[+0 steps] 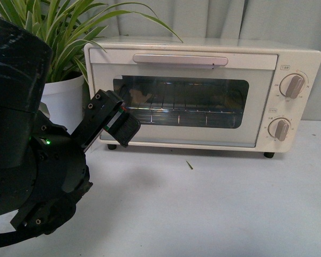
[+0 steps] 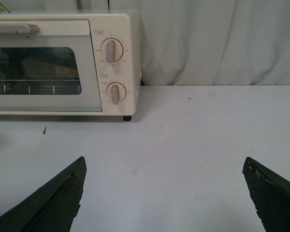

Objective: Open oven

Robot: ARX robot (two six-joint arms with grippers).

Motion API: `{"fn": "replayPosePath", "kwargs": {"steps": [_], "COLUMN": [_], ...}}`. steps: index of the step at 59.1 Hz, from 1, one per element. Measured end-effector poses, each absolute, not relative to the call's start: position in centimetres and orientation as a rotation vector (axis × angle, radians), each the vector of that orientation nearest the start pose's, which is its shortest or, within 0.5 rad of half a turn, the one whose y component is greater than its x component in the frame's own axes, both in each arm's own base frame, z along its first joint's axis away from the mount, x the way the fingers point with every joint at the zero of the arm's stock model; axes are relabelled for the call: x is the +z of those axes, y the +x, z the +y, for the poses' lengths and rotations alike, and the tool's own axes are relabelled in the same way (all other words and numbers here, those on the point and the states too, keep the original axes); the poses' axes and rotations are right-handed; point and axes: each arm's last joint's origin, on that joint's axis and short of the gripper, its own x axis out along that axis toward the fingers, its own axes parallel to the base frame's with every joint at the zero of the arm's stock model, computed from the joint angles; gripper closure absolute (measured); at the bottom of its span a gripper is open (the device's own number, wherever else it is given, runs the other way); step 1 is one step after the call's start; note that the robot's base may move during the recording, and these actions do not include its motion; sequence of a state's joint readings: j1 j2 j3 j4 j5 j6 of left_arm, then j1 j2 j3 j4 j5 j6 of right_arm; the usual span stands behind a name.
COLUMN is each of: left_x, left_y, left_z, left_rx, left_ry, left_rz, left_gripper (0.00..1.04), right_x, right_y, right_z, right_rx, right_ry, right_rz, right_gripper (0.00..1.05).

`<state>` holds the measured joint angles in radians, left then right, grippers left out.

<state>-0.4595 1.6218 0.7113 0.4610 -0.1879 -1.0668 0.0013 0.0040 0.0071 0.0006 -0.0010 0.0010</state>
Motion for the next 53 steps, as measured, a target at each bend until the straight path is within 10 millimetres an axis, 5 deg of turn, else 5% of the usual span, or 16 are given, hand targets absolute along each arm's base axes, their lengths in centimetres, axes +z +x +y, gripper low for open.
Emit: {"fn": "replayPosePath", "kwargs": {"steps": [45, 53], "left_x": [15.1, 15.1], "left_y": [28.5, 28.6], "left_z": [-13.2, -13.1], "left_rx": [0.029, 0.036], "left_ry": [-0.945, -0.947], "left_rz": [0.602, 0.598], "left_gripper": [0.07, 0.07], "right_x": [16.6, 16.8], "right_y": [9.8, 10.2], "right_z": [0.0, 0.1], "right_rx": [0.002, 0.199], "right_ry": [0.001, 0.083], "right_rz": [-0.004, 0.041], "right_gripper": [0.09, 0.09]}}
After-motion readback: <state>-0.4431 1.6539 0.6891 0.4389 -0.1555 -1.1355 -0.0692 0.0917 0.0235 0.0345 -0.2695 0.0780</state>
